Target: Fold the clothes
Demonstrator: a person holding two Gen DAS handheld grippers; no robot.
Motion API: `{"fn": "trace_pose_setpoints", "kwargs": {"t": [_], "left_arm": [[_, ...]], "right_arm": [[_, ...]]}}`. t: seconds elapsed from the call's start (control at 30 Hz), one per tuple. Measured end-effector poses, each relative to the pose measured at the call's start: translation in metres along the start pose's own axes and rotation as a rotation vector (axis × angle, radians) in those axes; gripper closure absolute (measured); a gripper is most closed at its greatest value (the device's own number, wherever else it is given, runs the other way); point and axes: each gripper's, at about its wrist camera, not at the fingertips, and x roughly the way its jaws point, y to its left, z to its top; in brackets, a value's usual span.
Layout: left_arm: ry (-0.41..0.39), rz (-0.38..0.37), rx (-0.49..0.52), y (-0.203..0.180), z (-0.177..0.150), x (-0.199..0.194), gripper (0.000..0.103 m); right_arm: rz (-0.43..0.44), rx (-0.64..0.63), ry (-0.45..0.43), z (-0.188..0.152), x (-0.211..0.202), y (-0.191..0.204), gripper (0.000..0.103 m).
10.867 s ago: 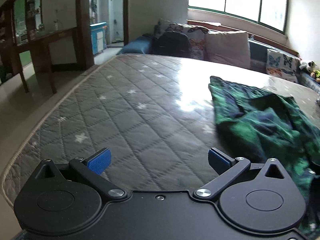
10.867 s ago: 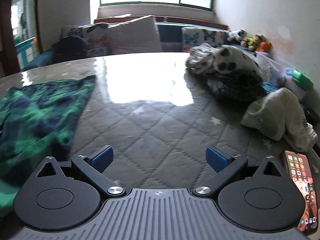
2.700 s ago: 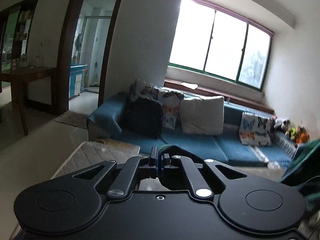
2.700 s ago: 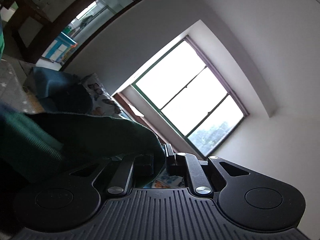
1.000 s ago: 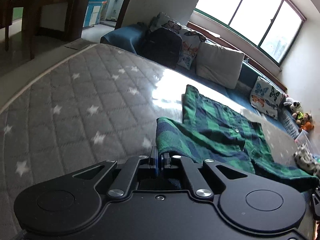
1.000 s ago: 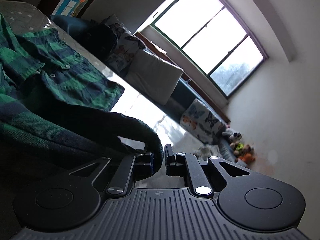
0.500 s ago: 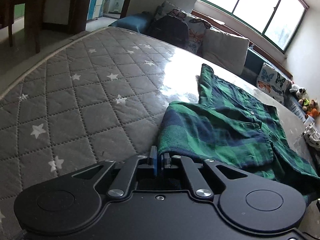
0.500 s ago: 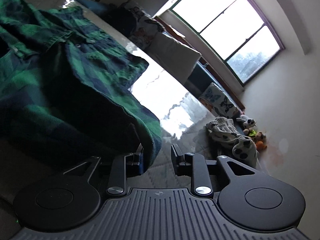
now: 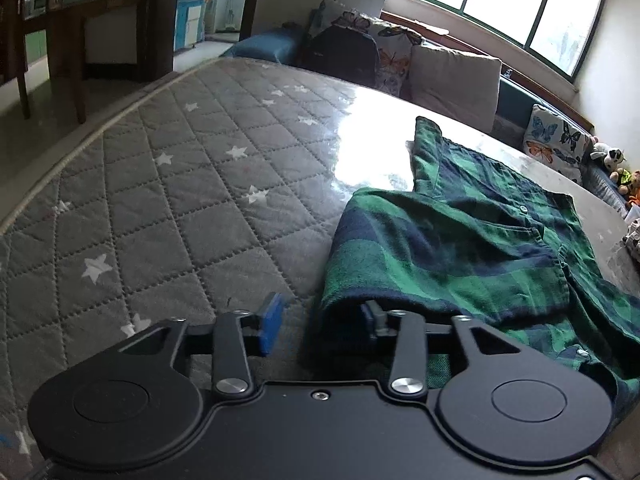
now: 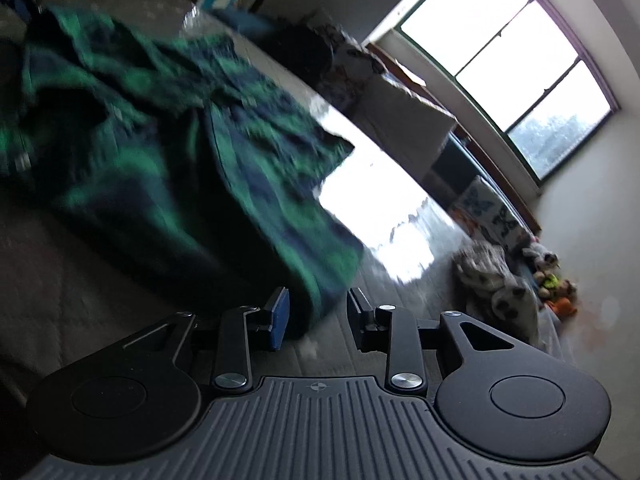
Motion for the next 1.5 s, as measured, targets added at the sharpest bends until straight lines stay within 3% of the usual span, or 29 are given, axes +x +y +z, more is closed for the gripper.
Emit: {"fn": "trace_pose_setpoints", "kwargs": {"t": [0.2, 0.43, 0.63, 1.07, 1.23, 1.5], "left_arm": [[-0.032, 0.016, 0.051, -0.005, -0.003, -0.014, 0.043], [-0.077, 0.026, 0.094, -0.006, -0.004, -0.033, 0.024], [-0.096, 0.034, 0.12, -0.005, -0.005, -0.043, 0.019], [-0.1, -0.038, 0.197, -0.026, -0.007, -0.05, 0.017], [-0.09, -0.078, 0.239, -0.043, -0.009, -0.047, 0.016], [-0.07, -0.158, 0.345, -0.085, -0.013, -0.033, 0.015]], "right_arm": [[0.069, -0.011, -0.057, 0.029, 0.025, 0.015, 0.076], [0.156, -0.031, -0.077, 0.061, 0.062, 0.038, 0.081], [0.21, -0.055, -0.057, 0.076, 0.09, 0.052, 0.083], [0.213, -0.092, -0.037, 0.081, 0.11, 0.063, 0.084], [0.208, -0.064, -0.033, 0.085, 0.119, 0.061, 0.091], [0.125, -0.054, -0.102, 0.083, 0.104, 0.053, 0.096]]}}
